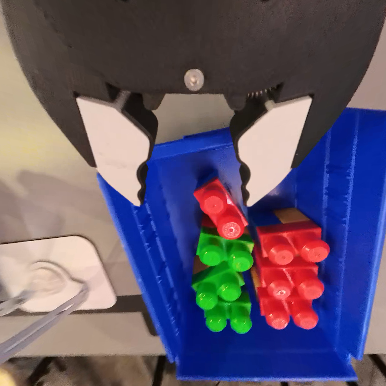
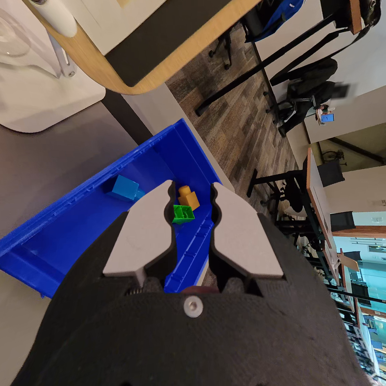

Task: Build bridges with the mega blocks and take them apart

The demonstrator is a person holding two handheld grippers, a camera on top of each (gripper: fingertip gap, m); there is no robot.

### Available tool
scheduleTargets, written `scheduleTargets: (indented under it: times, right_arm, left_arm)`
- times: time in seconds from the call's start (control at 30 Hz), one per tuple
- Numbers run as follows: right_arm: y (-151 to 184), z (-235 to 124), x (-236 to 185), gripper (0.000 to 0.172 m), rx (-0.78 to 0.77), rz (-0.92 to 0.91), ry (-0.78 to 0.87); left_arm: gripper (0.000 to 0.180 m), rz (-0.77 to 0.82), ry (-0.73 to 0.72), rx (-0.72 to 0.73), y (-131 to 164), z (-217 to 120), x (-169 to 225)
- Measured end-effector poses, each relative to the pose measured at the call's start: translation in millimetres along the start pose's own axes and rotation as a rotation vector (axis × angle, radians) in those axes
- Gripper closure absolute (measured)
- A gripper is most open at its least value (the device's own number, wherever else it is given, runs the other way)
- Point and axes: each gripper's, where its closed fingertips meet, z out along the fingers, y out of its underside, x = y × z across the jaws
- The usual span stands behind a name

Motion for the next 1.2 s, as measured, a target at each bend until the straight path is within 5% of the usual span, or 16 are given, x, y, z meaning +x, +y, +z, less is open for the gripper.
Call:
scheduleTargets:
  times: [0.3,0.43,0.8,0.93,1.2]
  right_arm:
    - [-17.8,-5.2,-10.1,0.141,0.045,-0.033,-0.01]
    - [-19.1,-5.4,-12.3,0.141,0.048,-0.036,-0.018]
    - [-44.6,-21.1,-19.5,0.144,0.151,-0.054,-0.02]
    - [-70.2,-40.0,-30.8,0.147,0.282,-0.058,-0.056]
    - [-155.2,-126.7,-94.0,0.149,0.81,-0.058,-0.299]
  left_arm:
    - [0.105,0.021,-0.179,-0.266,19.1,28.1,-26.5]
    - [0.134,0.055,-0.192,-0.326,23.0,41.5,-30.3]
    - [0.144,0.004,-0.116,-0.038,-10.1,-2.4,-45.1]
    - [0.145,-0.064,0.114,0.226,-54.5,-43.3,-15.6]
    - [0.145,-0.155,0.924,0.64,-131.2,-132.1,114.1]
